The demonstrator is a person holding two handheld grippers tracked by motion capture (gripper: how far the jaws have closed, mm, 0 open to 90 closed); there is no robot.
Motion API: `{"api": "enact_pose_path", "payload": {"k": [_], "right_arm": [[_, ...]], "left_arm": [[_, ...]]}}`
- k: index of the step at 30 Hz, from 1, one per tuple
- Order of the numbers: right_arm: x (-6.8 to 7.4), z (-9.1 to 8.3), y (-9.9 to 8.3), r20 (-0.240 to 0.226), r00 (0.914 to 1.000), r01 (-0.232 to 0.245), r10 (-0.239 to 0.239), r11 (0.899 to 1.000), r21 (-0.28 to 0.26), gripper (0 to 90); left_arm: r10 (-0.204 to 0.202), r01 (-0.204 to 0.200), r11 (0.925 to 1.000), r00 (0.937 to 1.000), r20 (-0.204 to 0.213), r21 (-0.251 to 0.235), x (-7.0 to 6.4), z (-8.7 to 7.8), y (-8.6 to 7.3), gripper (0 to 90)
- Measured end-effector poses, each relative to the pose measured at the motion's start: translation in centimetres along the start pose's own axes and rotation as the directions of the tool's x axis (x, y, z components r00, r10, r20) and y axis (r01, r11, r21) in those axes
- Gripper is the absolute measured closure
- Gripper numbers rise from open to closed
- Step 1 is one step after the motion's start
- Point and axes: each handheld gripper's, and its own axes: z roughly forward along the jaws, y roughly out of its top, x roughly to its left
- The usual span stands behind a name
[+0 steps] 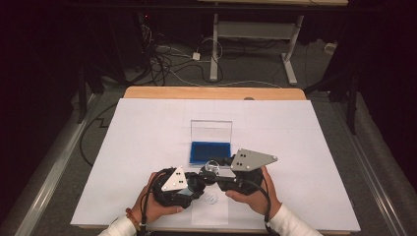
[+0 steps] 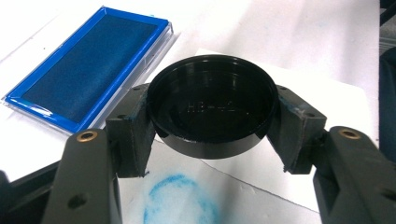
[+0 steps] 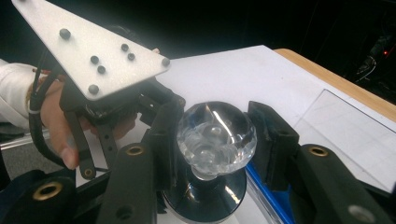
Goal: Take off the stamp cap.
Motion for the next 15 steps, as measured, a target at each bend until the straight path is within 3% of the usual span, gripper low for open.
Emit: {"api": "enact_pose_path", "payload": {"k": [15], "right_arm": [[-0.9,-1.1,0.0,0.022,0.9998,0.001,-0.002,1.0,0.013,56.9]], "left_arm": [[0.006,-0.005,0.9999,0.9989,-0.046,0.01,0.9,-1.6,-0.9,36.4]]}}
